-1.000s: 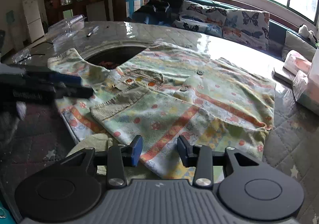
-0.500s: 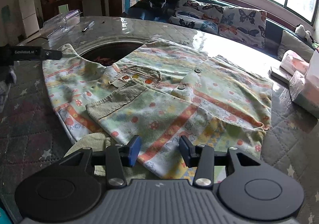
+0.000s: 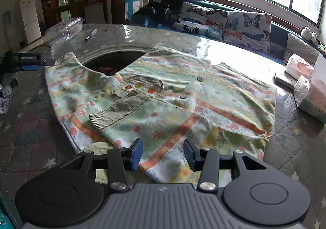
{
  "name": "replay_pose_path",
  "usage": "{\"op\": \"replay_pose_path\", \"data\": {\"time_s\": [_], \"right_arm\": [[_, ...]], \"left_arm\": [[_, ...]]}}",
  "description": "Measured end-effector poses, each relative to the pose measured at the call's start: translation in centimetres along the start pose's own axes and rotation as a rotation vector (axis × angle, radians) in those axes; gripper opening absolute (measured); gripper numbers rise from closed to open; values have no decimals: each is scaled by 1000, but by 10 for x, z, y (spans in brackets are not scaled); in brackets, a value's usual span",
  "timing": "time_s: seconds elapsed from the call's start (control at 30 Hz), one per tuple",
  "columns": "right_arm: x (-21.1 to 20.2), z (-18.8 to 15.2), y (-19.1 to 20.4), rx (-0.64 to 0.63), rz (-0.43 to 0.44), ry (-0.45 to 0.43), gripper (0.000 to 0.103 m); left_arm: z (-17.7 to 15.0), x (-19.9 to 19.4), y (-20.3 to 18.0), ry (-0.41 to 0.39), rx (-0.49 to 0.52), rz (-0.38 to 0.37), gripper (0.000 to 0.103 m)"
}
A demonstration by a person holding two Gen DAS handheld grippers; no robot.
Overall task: Fold clothes
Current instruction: 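Grasp the shirt side edge with the left gripper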
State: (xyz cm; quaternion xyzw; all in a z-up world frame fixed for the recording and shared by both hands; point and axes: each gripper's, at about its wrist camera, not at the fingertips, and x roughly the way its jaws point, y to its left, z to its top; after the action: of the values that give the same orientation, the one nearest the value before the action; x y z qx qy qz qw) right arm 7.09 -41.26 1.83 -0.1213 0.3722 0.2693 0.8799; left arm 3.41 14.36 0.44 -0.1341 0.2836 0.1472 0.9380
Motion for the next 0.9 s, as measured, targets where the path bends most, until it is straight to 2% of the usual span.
{"op": "replay_pose_path", "data": {"time_s": [0.17, 0.23, 0.4, 0.43, 0.5, 0.53, 0.6, 0.9], "right_arm": [[-2, 0, -2, 9, 16, -14, 44], [-1, -1, -2, 12, 18, -16, 44], [-2, -2, -5, 25, 21, -24, 44], [-3, -2, -5, 28, 21, -26, 44], [-5, -3, -6, 35, 19, -32, 44], [-6, -3, -7, 39, 18, -35, 44], [-8, -4, -9, 47, 15, -42, 44], [-19, -8, -16, 84, 0, -77, 44]], "left_arm": [[6, 12, 11, 16, -67, 61, 76], [8, 17, 15, 23, -95, 72, 68], [11, 24, 21, 42, -128, 91, 41], [11, 25, 21, 41, -129, 94, 34], [11, 26, 22, 43, -127, 92, 14], [11, 26, 22, 44, -127, 87, 10], [12, 24, 22, 47, -136, 60, 7], [33, -30, -32, -12, -127, -244, 6]]}}
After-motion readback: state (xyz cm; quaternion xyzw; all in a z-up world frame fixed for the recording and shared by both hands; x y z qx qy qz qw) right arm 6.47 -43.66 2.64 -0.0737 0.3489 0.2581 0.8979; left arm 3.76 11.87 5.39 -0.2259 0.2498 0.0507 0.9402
